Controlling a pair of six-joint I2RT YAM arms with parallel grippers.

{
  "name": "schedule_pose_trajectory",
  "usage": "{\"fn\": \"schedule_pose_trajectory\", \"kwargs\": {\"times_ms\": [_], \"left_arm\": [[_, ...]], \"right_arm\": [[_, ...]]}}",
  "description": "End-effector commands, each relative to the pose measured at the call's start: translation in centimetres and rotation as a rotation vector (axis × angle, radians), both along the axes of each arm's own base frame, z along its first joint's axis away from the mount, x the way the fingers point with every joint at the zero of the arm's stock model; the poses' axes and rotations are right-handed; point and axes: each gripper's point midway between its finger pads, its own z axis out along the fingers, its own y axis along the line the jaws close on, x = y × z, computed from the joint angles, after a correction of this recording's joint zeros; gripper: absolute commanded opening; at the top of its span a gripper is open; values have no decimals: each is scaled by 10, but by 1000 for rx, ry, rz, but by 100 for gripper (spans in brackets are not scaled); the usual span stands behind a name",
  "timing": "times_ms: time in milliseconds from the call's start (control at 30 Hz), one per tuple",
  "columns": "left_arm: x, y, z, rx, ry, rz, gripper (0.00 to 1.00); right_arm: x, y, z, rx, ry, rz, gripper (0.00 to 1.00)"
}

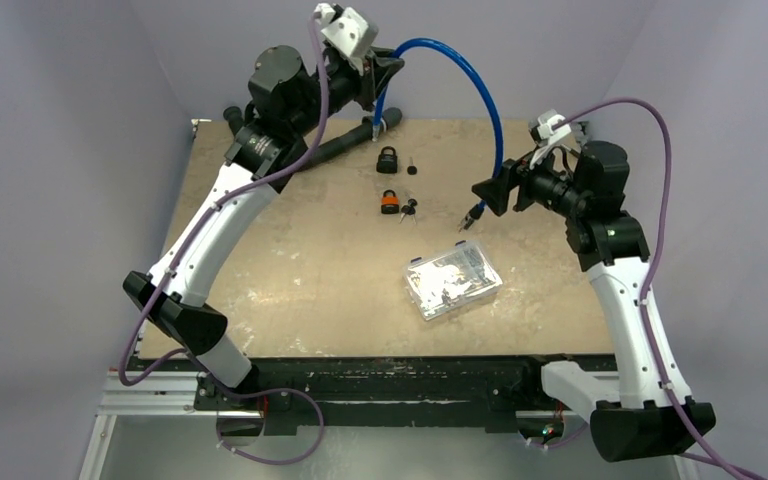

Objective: Lock with the key
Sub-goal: Lock the lock.

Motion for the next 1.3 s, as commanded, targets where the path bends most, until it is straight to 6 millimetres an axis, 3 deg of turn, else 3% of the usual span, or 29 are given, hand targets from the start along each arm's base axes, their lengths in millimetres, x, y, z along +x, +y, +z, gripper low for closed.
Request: {"fn": "schedule_pose_trajectory", "kwargs": {"times_ms": [0,67,100,233,267,300,467,600,833,1100,1267], "left_arm": [[-7,12,45,-160,13,-10,0],[-4,14,44,-164,24,-4,0],[0,14,41,-183,57,1,0],[6,13,29,-276,174,-17,0],[8,14,26,-317,205,-16,0],[9,17,32,-384,214,-11,0],[24,26,26,-585,309,50,0],[24,35,31,-668,239,68,0],[-10,12,33,-667,68,126,0],[2,12,33,-771,85,229,0],[8,4,19,-772,132,229,0]], "right_arm": [[-4,6,14,38,-72,32,67],[1,5,16,36,-89,17,58],[6,8,29,113,-86,3,36],[19,13,47,217,-73,-19,3],[21,15,50,244,-62,-23,0],[23,16,52,273,-48,-25,0],[37,16,61,456,14,-101,0],[52,15,58,591,117,-174,0],[77,16,38,766,324,-280,0],[87,18,38,865,415,-310,0],[87,22,32,880,450,-301,0]]}}
